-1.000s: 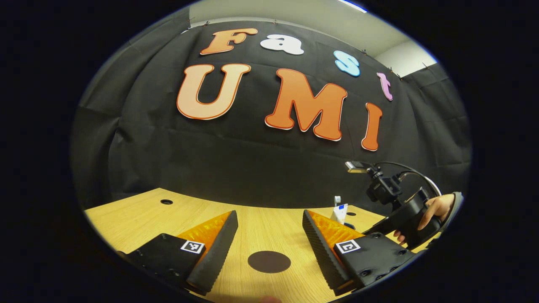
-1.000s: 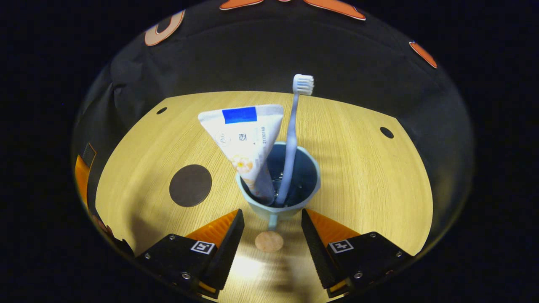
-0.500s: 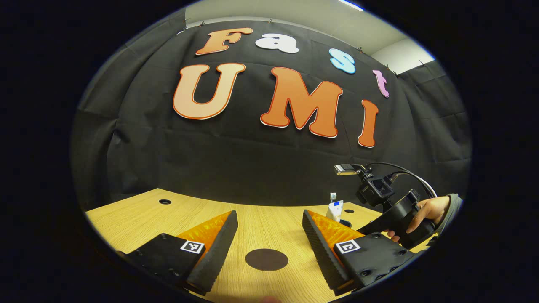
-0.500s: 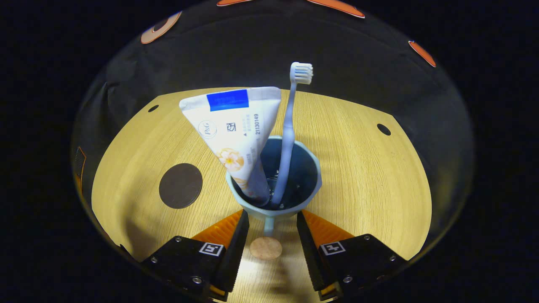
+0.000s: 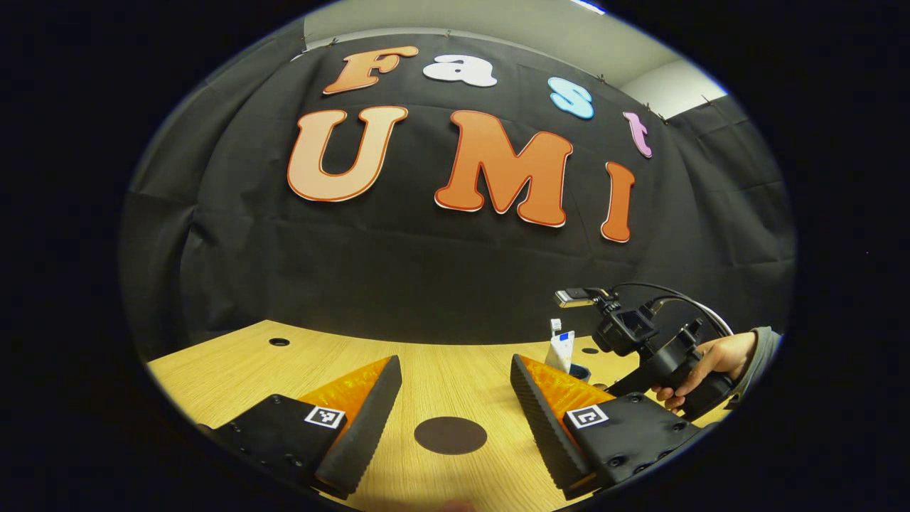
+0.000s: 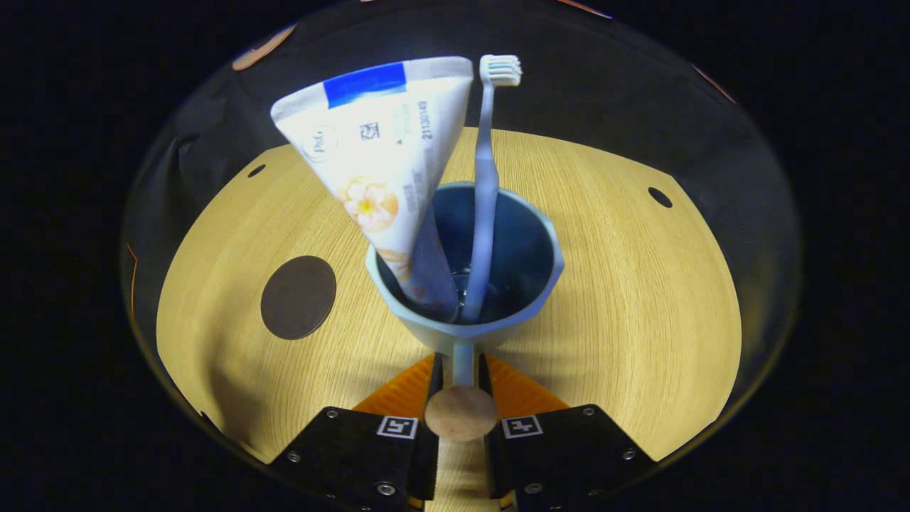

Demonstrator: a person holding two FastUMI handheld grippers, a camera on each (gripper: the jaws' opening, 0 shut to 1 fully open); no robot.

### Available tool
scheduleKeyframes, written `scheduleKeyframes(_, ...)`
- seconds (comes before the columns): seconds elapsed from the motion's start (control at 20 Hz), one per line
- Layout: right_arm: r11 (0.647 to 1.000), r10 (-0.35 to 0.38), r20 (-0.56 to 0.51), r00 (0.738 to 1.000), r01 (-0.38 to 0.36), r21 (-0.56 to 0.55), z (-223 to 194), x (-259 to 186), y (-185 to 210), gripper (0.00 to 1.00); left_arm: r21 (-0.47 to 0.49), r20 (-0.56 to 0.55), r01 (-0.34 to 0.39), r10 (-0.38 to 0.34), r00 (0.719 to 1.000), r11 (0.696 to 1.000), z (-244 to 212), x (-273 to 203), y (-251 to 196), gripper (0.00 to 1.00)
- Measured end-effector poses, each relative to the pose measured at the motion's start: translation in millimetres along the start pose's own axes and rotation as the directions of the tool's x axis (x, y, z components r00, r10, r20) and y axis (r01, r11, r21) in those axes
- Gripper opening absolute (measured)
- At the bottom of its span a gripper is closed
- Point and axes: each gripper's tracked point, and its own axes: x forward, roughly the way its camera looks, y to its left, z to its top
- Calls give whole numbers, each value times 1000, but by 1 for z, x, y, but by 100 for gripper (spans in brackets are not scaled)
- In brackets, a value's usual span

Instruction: Put the toothbrush and toothpaste on the desktop into the cup, then pick up the cup and place it on the coaster on the desktop.

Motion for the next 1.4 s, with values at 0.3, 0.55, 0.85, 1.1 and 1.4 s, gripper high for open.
scheduleKeyframes(0.3,1000,8,34,999,-7,-18,3,1,-2,25,-7,-11,-18,18,1000,1000,-4,-4,10,98)
scheduleKeyframes(0.55,1000,21,59,998,-20,-20,2,1,2,22,-6,-12,-30,30,999,1000,-5,-7,16,98)
scheduleKeyframes(0.85,999,46,73,996,-46,-2,2,2,6,20,-1,-2,-47,47,999,999,0,-8,23,98)
scheduleKeyframes(1.1,997,82,131,988,-81,-10,12,2,9,20,1,-2,-58,58,998,998,1,-9,28,97)
scheduleKeyframes(1.4,992,121,166,979,-115,-42,17,4,12,20,57,2,-64,64,998,996,3,-14,33,98)
